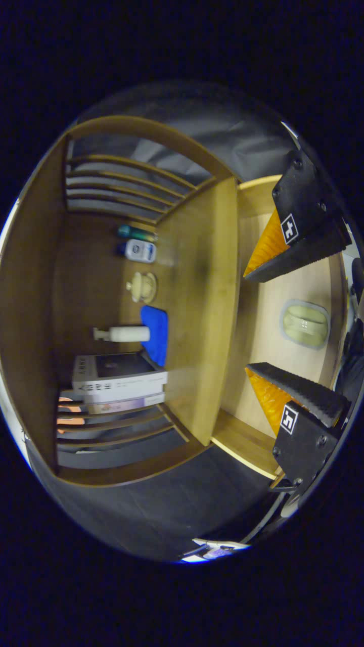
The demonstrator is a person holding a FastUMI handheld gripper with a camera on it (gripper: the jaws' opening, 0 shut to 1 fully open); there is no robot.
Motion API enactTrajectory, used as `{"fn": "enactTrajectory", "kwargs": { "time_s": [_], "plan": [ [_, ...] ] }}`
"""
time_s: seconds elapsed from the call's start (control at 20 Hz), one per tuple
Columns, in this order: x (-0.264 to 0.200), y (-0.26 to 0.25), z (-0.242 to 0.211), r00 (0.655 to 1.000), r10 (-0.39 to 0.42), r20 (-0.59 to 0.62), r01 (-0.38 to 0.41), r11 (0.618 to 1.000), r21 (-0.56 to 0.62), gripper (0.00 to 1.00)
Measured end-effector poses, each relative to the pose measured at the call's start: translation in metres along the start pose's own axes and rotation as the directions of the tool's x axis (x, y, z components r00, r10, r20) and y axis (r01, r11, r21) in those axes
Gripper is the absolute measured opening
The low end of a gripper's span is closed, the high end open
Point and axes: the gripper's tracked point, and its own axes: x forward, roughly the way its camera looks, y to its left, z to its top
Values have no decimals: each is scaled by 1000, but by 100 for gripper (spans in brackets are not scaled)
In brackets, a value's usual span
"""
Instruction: Pull open the drawer, take out the items inside it, and place them on the countertop above the cabinet.
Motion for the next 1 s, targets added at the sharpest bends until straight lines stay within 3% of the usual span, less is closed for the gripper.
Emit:
{"fn": "enactTrajectory", "kwargs": {
  "time_s": [0.2,0.45,0.75,1.0],
  "plan": [
    [32,-1,-31,983,-4,-184,6,1000,8,90],
    [55,2,-74,930,37,-366,3,994,109,73],
    [63,-5,-102,892,15,-452,29,996,90,59],
    [68,-12,-104,897,-13,-442,53,995,79,30]
  ]
}}
